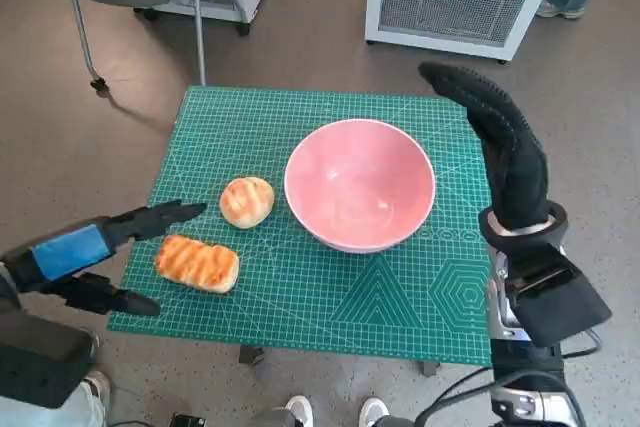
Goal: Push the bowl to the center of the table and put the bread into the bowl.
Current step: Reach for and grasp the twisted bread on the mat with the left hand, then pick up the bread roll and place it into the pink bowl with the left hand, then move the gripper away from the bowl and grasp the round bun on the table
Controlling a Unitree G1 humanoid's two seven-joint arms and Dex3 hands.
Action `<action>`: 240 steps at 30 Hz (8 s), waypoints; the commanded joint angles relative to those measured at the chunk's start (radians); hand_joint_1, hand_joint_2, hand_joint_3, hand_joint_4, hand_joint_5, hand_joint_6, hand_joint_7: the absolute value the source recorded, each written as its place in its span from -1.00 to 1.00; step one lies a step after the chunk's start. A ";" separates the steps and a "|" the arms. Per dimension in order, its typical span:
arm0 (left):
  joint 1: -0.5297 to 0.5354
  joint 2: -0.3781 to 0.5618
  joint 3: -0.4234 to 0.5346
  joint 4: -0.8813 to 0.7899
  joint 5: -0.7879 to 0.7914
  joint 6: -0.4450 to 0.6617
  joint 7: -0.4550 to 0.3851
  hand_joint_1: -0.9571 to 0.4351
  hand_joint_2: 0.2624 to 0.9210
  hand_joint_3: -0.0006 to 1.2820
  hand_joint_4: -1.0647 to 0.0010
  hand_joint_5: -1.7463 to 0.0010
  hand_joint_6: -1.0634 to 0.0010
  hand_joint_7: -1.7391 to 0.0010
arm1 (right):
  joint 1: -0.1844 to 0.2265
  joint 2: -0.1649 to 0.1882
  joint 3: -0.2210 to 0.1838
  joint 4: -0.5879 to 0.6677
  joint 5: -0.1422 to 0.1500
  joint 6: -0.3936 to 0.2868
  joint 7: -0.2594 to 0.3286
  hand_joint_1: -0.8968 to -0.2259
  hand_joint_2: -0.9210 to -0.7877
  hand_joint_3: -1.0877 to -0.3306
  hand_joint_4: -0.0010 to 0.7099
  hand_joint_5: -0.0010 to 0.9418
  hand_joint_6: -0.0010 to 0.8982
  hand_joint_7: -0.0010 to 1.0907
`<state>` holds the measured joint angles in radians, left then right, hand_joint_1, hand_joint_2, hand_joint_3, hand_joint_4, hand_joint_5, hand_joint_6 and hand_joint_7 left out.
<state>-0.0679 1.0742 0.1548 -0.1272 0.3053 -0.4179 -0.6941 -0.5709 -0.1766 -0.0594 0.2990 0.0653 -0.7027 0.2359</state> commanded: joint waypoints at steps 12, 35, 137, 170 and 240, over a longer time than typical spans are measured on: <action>-0.092 -0.058 -0.136 0.141 0.130 -0.072 0.097 -0.37 0.52 -1.00 0.71 0.98 0.59 0.97 | 0.036 0.001 -0.004 -0.004 0.001 0.024 -0.009 -0.24 -1.00 -0.36 -0.42 -0.99 -1.00 0.18; -0.192 -0.130 -0.342 0.372 0.381 -0.079 0.236 -0.12 0.54 -0.99 0.56 0.98 0.47 0.97 | 0.047 0.006 -0.006 -0.041 0.013 0.062 -0.014 -0.31 -1.00 -0.31 -0.41 -0.99 -1.00 0.19; -0.939 -0.636 -0.619 0.644 0.448 0.057 0.258 0.02 0.86 -0.97 0.70 0.93 0.55 0.83 | 0.095 -0.011 -0.039 -0.032 0.042 0.012 0.021 -0.27 -1.00 -0.27 -0.42 -1.00 -1.00 0.20; -0.629 -0.174 -0.160 0.253 -0.016 0.133 -0.101 -0.34 0.55 -1.00 1.00 1.00 0.80 0.99 | 0.093 0.006 -0.013 -0.032 0.050 0.030 0.019 -0.25 -1.00 -0.29 -0.43 -1.00 -1.00 0.17; -0.864 -0.484 -0.727 1.039 0.507 0.184 0.167 0.71 0.89 -0.92 -0.18 -0.09 -0.10 0.39 | 0.087 -0.037 -0.043 -0.058 0.048 0.051 0.036 -0.27 -1.00 -0.29 -0.43 -1.00 -1.00 0.16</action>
<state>-0.9226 0.5891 -0.5522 0.8866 0.7933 -0.2363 -0.5207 -0.5007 -0.2095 -0.1010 0.2327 0.1214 -0.6549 0.2810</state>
